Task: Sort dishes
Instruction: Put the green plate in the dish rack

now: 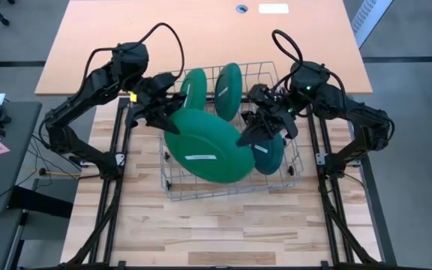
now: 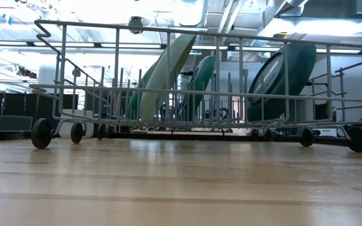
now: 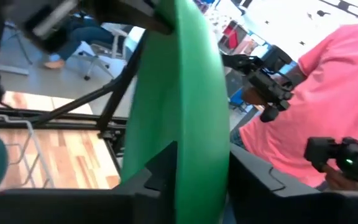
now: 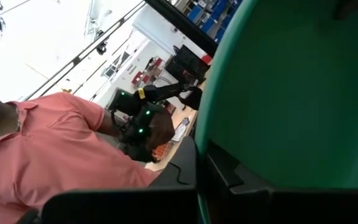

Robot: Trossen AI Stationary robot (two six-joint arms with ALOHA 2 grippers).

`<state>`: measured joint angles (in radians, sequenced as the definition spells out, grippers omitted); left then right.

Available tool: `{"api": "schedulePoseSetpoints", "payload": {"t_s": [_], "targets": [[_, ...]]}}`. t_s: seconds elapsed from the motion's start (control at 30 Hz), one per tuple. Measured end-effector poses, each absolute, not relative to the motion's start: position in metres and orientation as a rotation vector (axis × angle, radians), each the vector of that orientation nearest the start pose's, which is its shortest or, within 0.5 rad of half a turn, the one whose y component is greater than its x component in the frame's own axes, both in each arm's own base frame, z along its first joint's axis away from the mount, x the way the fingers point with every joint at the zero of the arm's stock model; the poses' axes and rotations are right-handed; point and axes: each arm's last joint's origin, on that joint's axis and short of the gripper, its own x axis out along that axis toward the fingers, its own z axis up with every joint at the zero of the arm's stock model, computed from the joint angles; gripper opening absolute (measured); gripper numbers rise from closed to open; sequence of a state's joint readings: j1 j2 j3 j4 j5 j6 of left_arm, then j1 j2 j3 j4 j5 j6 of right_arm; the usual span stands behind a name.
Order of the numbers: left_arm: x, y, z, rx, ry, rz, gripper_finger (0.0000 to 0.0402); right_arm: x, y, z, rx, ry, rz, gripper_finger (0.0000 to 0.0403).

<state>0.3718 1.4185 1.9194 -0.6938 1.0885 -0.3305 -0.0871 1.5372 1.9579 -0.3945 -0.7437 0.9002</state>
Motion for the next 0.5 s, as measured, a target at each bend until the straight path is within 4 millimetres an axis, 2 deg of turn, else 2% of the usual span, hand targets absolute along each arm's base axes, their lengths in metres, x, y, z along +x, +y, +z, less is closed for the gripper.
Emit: {"api": "schedulePoseSetpoints", "payload": {"t_s": [0.23,0.37,0.5], "targets": [[0.237,0.064,0.52,-0.448,0.269,-0.735,0.0052,0.299,-0.016,0.524,0.862,0.267,0.593,0.0014],[0.236,0.064,0.52,-0.452,0.272,-0.748,0.0029,0.299,-0.017,0.523,0.868,0.27,0.584,0.0038],[0.238,0.065,0.519,-0.461,0.276,-0.732,0.0025,0.301,-0.018,0.522,0.879,0.264,0.56,0.0069]]}}
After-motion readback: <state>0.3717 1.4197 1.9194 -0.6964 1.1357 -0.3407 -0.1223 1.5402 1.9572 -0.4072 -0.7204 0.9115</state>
